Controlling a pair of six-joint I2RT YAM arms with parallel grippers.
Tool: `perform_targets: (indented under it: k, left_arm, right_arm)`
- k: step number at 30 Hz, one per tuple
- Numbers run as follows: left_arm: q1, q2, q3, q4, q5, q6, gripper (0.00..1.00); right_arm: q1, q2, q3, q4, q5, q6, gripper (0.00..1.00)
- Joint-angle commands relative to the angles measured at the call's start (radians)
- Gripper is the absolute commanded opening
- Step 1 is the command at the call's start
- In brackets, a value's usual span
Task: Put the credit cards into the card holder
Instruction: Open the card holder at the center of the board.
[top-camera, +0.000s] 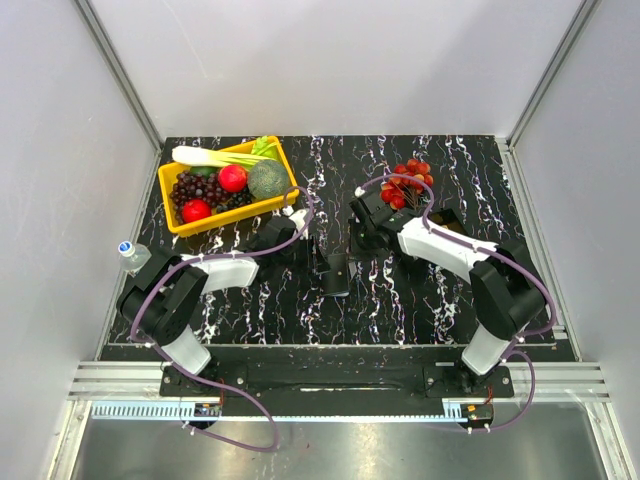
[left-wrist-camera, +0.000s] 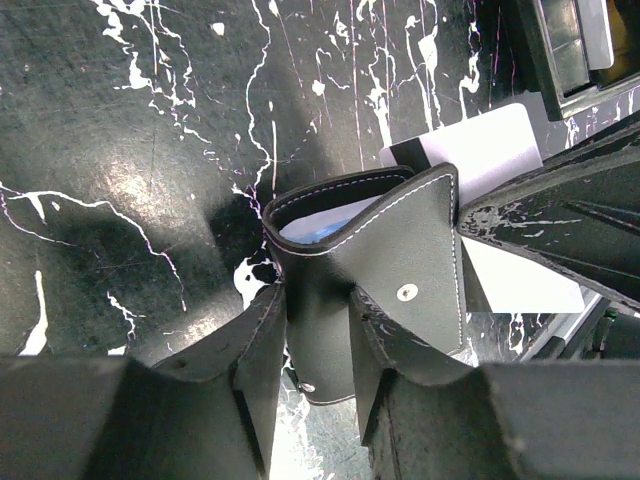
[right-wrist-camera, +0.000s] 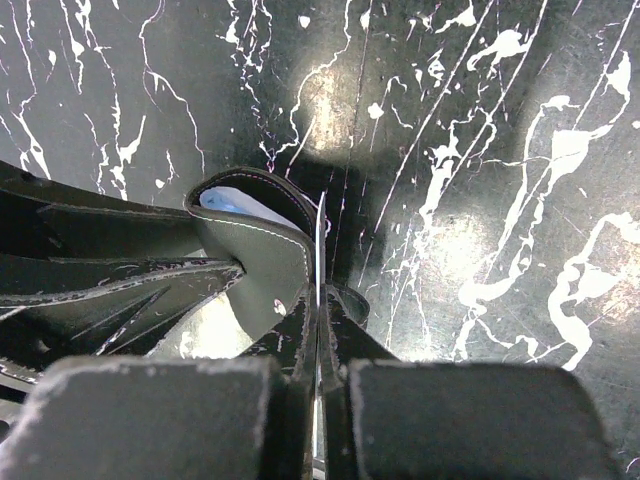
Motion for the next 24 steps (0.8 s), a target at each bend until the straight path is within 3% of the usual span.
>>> perform_targets:
  k: [1,5,13,17,21,24]
  left_arm:
    - [-0.012,-0.007,0.027,0.096,0.038,-0.009,0.33]
    - [-0.012,-0.003,0.021,0.102,0.030,-0.003,0.34]
    - [0.012,-0.029,-0.008,0.128,0.028,0.002,0.59]
    - [0.032,-0.083,-0.043,0.125,0.015,0.010,0.63]
    - [0.048,-0.105,-0.048,0.073,0.001,0.039,0.64]
    - [0.046,-0.112,-0.059,0.050,0.002,0.062,0.64]
  right_arm:
    - [0.022,-0.057,0.042,0.046,-0.043,0.008,0.00]
    - [0.033,-0.102,0.046,0.014,0.031,0.005,0.00]
    - [0.047,-0.123,0.109,-0.096,0.156,-0.035,0.00]
    - [0.064,-0.077,0.143,-0.107,0.147,-0.042,0.00]
    - [0.059,-0.054,0.117,-0.115,0.233,-0.035,0.00]
    - [0.022,-0.045,0.060,-0.063,0.172,-0.016,0.00]
